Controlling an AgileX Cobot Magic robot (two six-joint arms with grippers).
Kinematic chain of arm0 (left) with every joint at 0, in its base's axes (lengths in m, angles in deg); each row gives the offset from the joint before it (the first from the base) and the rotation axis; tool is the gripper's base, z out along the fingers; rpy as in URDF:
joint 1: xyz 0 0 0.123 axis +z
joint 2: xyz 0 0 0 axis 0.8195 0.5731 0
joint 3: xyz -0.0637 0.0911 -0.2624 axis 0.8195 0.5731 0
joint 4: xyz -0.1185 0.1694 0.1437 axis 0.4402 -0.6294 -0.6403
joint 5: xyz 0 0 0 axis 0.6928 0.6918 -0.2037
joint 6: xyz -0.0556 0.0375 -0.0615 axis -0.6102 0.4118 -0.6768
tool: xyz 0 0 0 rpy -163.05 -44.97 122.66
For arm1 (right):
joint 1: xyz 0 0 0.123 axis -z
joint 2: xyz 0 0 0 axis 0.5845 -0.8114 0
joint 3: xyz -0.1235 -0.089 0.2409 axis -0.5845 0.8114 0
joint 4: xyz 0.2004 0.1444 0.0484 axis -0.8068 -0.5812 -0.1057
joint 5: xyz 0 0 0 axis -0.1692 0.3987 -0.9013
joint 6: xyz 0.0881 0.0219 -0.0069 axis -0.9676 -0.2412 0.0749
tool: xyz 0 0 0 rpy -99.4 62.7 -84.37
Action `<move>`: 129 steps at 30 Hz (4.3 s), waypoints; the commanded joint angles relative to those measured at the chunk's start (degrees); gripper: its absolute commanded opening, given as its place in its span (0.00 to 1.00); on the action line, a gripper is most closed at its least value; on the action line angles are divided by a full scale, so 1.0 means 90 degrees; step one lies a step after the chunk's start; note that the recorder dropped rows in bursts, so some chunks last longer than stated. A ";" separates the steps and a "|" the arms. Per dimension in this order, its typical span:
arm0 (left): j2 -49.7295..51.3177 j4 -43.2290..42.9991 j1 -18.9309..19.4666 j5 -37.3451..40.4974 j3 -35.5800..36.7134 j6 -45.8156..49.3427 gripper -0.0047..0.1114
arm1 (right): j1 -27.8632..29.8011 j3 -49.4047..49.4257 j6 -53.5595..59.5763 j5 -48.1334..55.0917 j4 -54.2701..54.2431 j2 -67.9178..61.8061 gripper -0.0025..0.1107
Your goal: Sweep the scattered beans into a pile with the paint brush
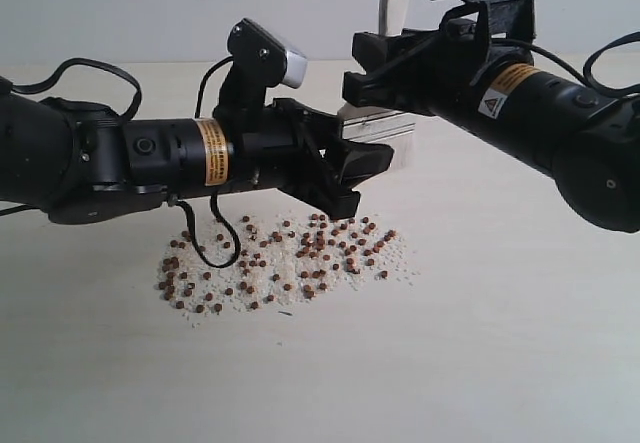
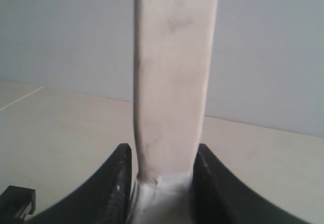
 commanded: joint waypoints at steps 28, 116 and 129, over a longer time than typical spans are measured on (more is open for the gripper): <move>-0.6788 0.1843 0.1487 0.0483 0.4947 0.0994 0.04 | 0.1425 0.0400 -0.1519 -0.0313 0.6299 0.1158 0.02; -1.1786 0.3762 0.3191 0.4086 0.5527 0.2343 0.04 | -0.1142 -0.5580 -0.2650 -0.2146 0.6823 -0.4797 0.02; -1.1786 0.3762 0.3191 0.4086 0.5527 0.2333 0.04 | -0.1142 -0.5650 -0.2896 -0.1870 0.6820 -0.4797 0.02</move>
